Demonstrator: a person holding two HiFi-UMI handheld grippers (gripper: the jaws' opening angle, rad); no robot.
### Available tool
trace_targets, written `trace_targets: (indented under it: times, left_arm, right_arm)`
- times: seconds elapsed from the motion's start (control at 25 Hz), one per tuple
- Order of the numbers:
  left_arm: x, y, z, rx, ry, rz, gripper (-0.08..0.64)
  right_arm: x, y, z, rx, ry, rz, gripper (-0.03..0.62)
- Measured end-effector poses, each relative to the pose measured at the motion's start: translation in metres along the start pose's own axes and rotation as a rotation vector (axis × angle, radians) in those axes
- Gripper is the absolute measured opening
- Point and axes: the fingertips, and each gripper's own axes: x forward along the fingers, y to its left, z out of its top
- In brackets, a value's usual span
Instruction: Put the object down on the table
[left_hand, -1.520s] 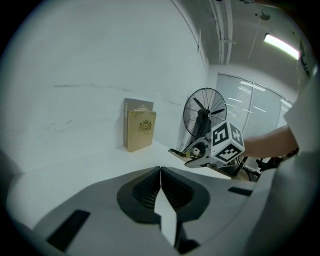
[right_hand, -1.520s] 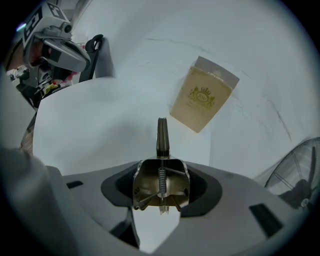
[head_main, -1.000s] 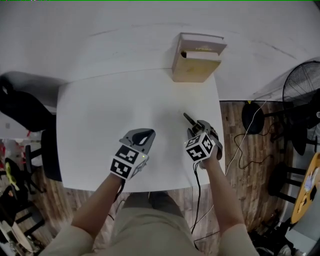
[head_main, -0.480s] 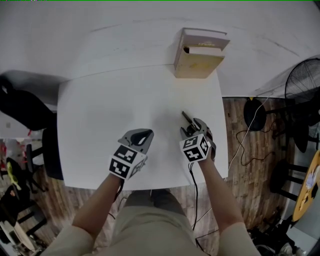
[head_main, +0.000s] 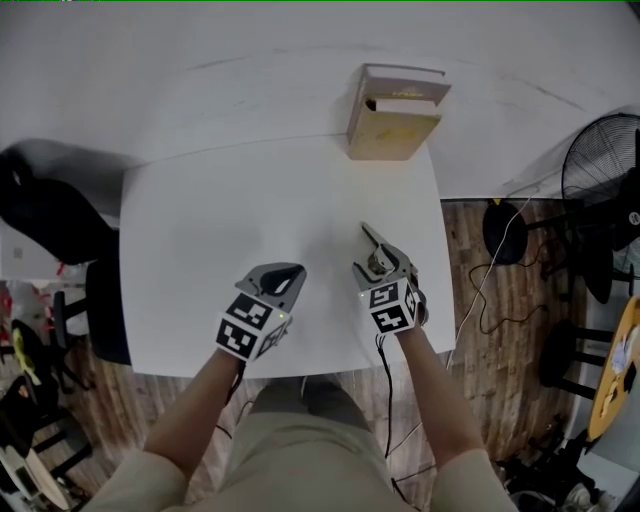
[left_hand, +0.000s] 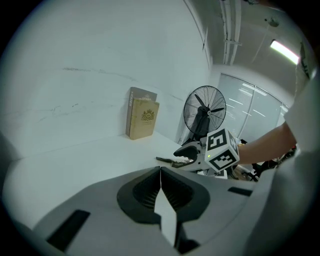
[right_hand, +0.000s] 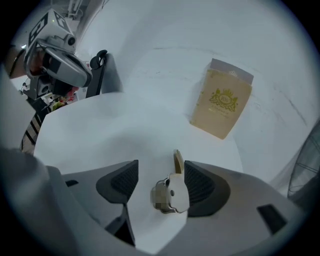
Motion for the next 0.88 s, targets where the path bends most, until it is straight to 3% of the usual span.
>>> trace_targets:
  times: [0.08,0.2,0.36,0.52,0.88]
  left_arm:
    - [-0.006,0.001,0.004,0.007,-0.013,0.005,0.021]
    - [-0.017,0.002,0.010,0.024,-0.035,0.016,0.021]
    - [-0.033,0.000,0.027,0.045,-0.079,0.025,0.021]
    - [-0.056,-0.005,0.049,0.034,-0.135,0.004,0.021]
    - [-0.101,-0.028,0.113,0.157,-0.266,0.009,0.021]
  right_arm:
    - [-0.011,-0.004,0.010,0.024,-0.027,-0.008,0.297]
    - [-0.033,-0.008,0.025,0.085,-0.070,-0.018,0.219]
    - [-0.067,-0.015,0.047,0.184,-0.134,-0.010,0.161]
    - [-0.108,-0.019,0.072,0.232,-0.220,-0.028,0.133]
    - [-0.207,-0.038,0.124,0.270,-0.426,-0.081,0.107]
